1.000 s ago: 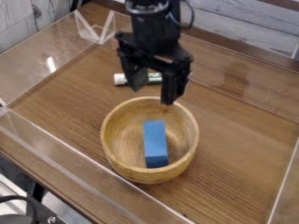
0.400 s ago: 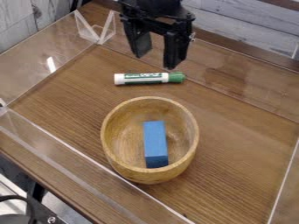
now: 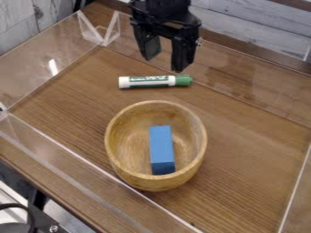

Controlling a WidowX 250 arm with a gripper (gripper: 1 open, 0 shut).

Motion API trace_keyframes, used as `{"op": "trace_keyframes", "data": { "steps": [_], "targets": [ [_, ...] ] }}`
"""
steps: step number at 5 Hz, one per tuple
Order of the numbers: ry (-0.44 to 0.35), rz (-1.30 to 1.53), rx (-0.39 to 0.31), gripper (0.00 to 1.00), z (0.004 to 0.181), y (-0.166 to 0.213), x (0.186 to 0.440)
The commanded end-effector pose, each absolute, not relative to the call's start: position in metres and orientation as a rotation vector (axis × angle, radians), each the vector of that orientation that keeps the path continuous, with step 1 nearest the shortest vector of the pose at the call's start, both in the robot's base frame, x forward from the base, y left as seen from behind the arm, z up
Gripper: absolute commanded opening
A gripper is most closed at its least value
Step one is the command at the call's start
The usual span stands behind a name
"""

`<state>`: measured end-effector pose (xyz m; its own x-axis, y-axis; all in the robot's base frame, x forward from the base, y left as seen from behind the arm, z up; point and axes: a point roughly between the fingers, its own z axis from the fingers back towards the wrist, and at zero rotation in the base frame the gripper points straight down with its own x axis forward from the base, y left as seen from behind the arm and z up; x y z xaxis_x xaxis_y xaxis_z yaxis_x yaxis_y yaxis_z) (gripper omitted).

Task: Put the green marker in the brown bowl

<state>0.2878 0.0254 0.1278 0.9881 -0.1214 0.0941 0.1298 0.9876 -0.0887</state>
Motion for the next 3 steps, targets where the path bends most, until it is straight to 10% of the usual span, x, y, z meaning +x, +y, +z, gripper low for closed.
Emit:
{"op": "trace_keyframes", "data": {
  "steps": [1,3],
  "targets": [
    [-0.152,-0.133,-0.081,1.0,0.136,0.032,0.303],
    [-0.161,-0.142,-0.074,1.0,0.122,0.038,0.316]
  ]
}}
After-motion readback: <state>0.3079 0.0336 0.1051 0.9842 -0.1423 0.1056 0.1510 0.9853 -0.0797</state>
